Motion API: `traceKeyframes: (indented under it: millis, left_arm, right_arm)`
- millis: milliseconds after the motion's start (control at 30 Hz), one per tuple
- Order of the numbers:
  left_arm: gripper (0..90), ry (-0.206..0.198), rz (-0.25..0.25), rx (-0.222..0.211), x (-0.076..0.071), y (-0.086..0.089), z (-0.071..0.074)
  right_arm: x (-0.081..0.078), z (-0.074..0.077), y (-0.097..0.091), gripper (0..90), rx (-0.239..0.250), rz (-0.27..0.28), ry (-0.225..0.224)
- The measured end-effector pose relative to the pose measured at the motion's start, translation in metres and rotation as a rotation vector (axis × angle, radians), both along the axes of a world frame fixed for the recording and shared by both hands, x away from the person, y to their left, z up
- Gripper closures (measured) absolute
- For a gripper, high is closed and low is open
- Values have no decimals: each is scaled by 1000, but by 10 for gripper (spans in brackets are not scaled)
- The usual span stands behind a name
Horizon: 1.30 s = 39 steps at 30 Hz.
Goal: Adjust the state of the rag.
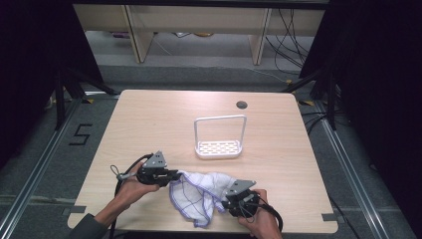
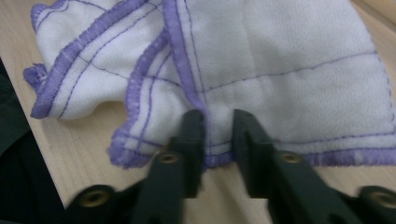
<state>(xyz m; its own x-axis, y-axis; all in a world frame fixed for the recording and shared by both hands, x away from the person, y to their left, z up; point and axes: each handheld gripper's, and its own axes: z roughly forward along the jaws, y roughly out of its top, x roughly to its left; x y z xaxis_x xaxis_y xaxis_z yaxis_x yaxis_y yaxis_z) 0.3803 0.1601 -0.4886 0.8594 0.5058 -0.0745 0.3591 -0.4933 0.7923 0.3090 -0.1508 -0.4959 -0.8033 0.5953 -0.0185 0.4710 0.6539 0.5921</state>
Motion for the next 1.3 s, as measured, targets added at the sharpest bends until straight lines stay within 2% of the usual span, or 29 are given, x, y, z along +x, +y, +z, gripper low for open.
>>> traceKeyframes:
  millis: [33, 67, 100, 133, 233, 300, 333, 400, 433, 467, 533, 633, 667, 700, 733, 767, 800, 833, 867, 900, 933, 967, 1000, 1033, 1067, 1100, 1200, 1233, 1300]
  left_arm:
    - [825, 0, 0, 0, 0, 0, 0]
    - [825, -2, 0, -4, 0, 0, 0]
    - [825, -2, 1, 1, 0, 0, 0]
    - [826, -7, -5, 10, 0, 1, 1]
    - [828, 2, -2, -2, -3, 3, 5]
    - [829, -7, -21, -9, -7, 5, 11]
    - [829, -19, -17, -24, -11, 6, 16]
    - [829, -22, -18, -33, -12, 6, 19]
    - [829, -22, -18, -33, -12, 6, 19]
    - [829, -19, -15, -39, -14, 7, 22]
    - [829, -24, -20, -60, -15, 5, 27]
    - [828, -42, -16, -61, -12, 2, 32]
    - [828, -42, -16, -61, -12, 2, 32]
    - [828, -39, -13, -60, -9, -1, 32]
    - [828, -34, -7, -42, -1, -5, 27]
    - [828, -34, -7, -42, -1, -5, 27]
    - [828, -21, 10, -23, 7, -8, 20]
    - [828, -21, 10, -23, 7, -8, 20]
    - [827, -1, 26, 12, 15, -12, 9]
    - [827, 6, 32, 31, 18, -13, 5]
    - [826, 8, 32, 44, 22, -15, 1]
    - [826, 8, 32, 44, 22, -15, 1]
    - [824, 5, 22, 68, 25, -16, -2]
    - [822, 17, 25, 61, 27, -20, -8]
    - [818, 23, 13, 81, 28, -22, -10]
    - [807, 25, 24, 70, 27, -24, -12]
    - [744, 30, 25, 80, 27, -22, -11]
    - [653, 28, 45, 72, 25, -20, -9]
    - [546, 32, 71, 70, 21, -16, -5]
  right_arm:
    - [0, 0, 0, 778, 0, 0, 0]
    - [0, 2, 0, 875, 10, -3, -20]
    - [0, 4, -1, 884, 6, 6, -12]
    - [1, 5, -1, 890, 12, 25, -53]
    - [0, 12, -6, 894, 19, 26, -68]
    - [-2, 26, -16, 897, 64, -5, -92]
    - [-3, 33, -20, 898, 70, -23, -83]
    - [-3, 47, -26, 899, 99, -26, -108]
    - [-3, 47, -26, 899, 99, -26, -108]
    - [-2, 50, -28, 899, 107, -16, -146]
    - [2, 67, -33, 899, 115, -17, -183]
    - [14, 78, -38, 899, 117, -47, -199]
    - [14, 78, -38, 899, 117, -47, -199]
    - [31, 79, -39, 899, 105, -72, -203]
    - [40, 77, -39, 900, 92, -80, -187]
    - [40, 77, -39, 900, 92, -80, -187]
    - [56, 69, -39, 899, 72, -99, -151]
    - [56, 69, -39, 899, 72, -99, -151]
    - [71, 57, -37, 899, 20, -118, -124]
    - [77, 51, -36, 899, -12, -122, -123]
    - [83, 45, -36, 899, -18, -128, -113]
    - [86, 39, -35, 899, -11, -137, -71]
    - [90, 33, -34, 899, -27, -133, -57]
    - [93, 27, -33, 898, -42, -138, -62]
    - [95, 25, -32, 898, -58, -139, -50]
    - [99, 22, -32, 898, -66, -140, -50]
    - [102, 19, -31, 894, -56, -149, -53]
    - [103, 20, -32, 868, -54, -153, -29]
    - [101, 22, -33, 741, -54, -174, -32]
